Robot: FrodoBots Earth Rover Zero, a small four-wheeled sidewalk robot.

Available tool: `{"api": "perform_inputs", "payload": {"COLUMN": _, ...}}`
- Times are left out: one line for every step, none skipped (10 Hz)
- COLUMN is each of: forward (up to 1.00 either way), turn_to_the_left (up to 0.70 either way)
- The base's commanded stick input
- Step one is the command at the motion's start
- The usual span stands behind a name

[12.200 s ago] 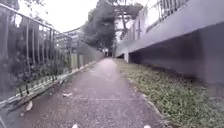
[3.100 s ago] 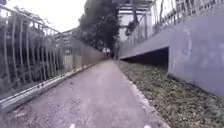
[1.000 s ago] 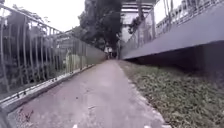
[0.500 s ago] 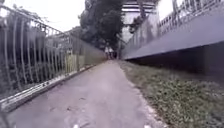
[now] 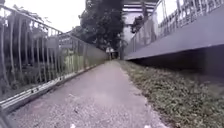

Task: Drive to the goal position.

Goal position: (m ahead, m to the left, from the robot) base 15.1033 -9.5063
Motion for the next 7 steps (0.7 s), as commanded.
{"api": "perform_inputs", "payload": {"forward": 0.70, "turn_to_the_left": 0.00}}
{"api": "perform_inputs", "payload": {"forward": 0.70, "turn_to_the_left": 0.00}}
{"api": "perform_inputs", "payload": {"forward": 0.70, "turn_to_the_left": 0.00}}
{"api": "perform_inputs", "payload": {"forward": 0.70, "turn_to_the_left": 0.00}}
{"api": "perform_inputs", "payload": {"forward": 0.70, "turn_to_the_left": 0.00}}
{"api": "perform_inputs", "payload": {"forward": 0.70, "turn_to_the_left": 0.00}}
{"api": "perform_inputs", "payload": {"forward": 0.70, "turn_to_the_left": 0.00}}
